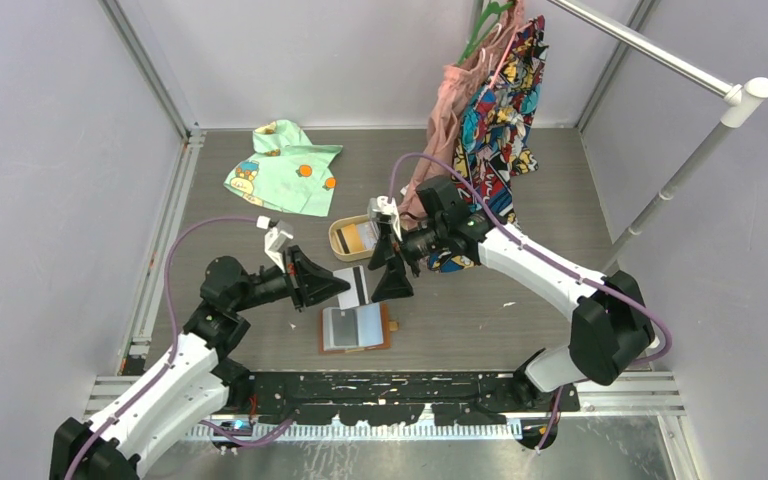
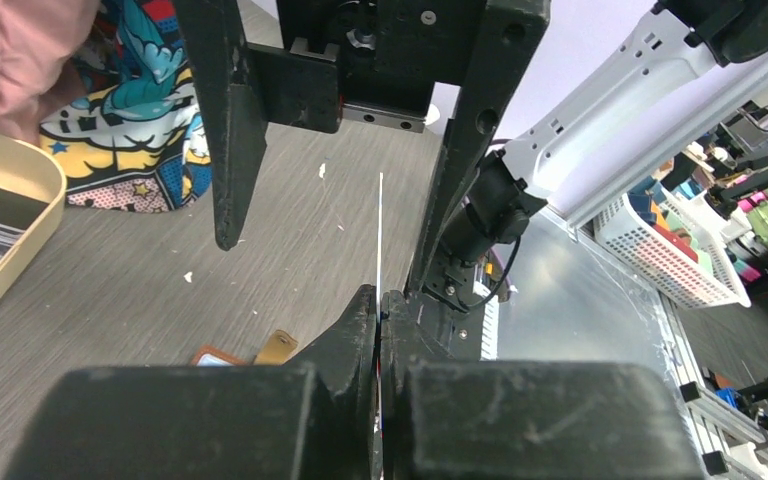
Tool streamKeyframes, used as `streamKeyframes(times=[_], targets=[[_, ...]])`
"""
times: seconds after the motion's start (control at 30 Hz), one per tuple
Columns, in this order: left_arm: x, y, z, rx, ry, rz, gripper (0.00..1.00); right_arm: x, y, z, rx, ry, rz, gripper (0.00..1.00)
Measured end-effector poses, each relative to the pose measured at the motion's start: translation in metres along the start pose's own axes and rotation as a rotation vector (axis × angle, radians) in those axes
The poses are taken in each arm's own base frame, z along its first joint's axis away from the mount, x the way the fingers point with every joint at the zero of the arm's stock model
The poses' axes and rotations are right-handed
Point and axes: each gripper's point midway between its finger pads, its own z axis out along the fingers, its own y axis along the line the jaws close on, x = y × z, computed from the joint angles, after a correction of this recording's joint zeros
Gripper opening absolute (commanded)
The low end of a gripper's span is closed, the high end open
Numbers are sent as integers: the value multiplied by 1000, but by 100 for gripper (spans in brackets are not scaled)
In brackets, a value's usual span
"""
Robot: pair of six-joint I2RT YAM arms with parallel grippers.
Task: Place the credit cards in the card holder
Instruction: Insert the credit card into the card holder.
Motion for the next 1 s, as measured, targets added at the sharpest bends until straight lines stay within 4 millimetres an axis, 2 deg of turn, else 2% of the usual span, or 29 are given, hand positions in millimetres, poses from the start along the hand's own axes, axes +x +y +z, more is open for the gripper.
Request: streamKeyframes(times=[0.37, 0.67, 0.83, 0.93, 0.97, 1.0], targets=[[10, -5, 4, 36, 29, -6, 0, 3, 9, 3, -54, -18, 44, 74], [18, -3, 7, 38, 58, -26, 0, -4, 14, 1, -61, -22, 78, 68], [33, -2, 11, 46, 112, -39, 0, -10, 16, 0, -69, -31, 102, 64], [40, -2, 13, 49, 142, -42, 0, -11, 17, 0, -72, -34, 114, 51], [42, -2, 14, 49, 151, -43, 0, -11, 18, 0, -74, -35, 116, 43], [42, -2, 15, 50, 156, -42, 0, -12, 18, 0, -75, -36, 115, 30]])
